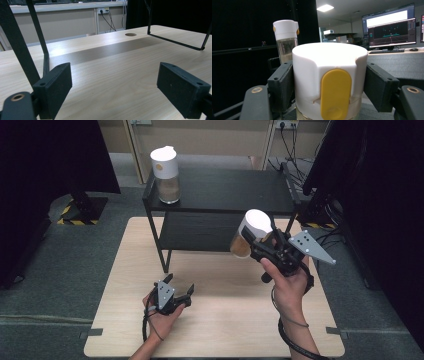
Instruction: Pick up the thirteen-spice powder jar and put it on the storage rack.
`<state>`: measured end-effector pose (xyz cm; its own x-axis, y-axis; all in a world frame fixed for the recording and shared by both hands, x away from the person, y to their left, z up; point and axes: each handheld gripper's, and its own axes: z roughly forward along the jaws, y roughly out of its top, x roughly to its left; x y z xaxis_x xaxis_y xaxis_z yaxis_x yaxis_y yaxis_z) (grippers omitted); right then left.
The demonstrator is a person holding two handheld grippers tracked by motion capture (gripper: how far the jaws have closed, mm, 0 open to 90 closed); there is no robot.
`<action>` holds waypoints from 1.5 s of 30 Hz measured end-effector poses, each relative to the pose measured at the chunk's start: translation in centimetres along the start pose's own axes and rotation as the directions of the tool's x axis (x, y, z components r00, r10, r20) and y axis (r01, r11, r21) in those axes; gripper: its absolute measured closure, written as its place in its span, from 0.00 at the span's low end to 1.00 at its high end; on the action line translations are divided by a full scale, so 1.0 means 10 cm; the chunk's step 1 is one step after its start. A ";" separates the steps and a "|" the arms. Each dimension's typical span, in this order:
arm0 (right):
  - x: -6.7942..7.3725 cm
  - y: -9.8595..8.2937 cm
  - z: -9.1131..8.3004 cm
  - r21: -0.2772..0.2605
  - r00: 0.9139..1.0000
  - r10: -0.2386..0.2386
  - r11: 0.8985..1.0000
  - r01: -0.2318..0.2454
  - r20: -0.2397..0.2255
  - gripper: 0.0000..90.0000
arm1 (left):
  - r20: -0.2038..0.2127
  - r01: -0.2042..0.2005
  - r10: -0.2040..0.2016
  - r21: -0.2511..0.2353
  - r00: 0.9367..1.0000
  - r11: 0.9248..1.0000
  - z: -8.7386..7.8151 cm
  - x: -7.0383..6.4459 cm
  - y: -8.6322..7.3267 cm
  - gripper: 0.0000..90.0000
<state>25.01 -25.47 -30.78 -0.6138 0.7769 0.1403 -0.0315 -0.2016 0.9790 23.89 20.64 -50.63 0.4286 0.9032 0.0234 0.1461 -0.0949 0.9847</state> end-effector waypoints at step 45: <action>-0.10 0.74 0.35 -0.049 0.993 0.002 0.999 0.004 0.119 0.34 | 0.003 0.000 0.000 0.000 1.000 1.000 0.00 0.00 0.00 0.14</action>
<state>28.18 -25.67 -23.12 -0.5153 0.8421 0.1590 -0.0725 -0.2276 0.9710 23.93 20.63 -50.63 0.4311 0.9020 0.0229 0.1462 -0.0949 0.9847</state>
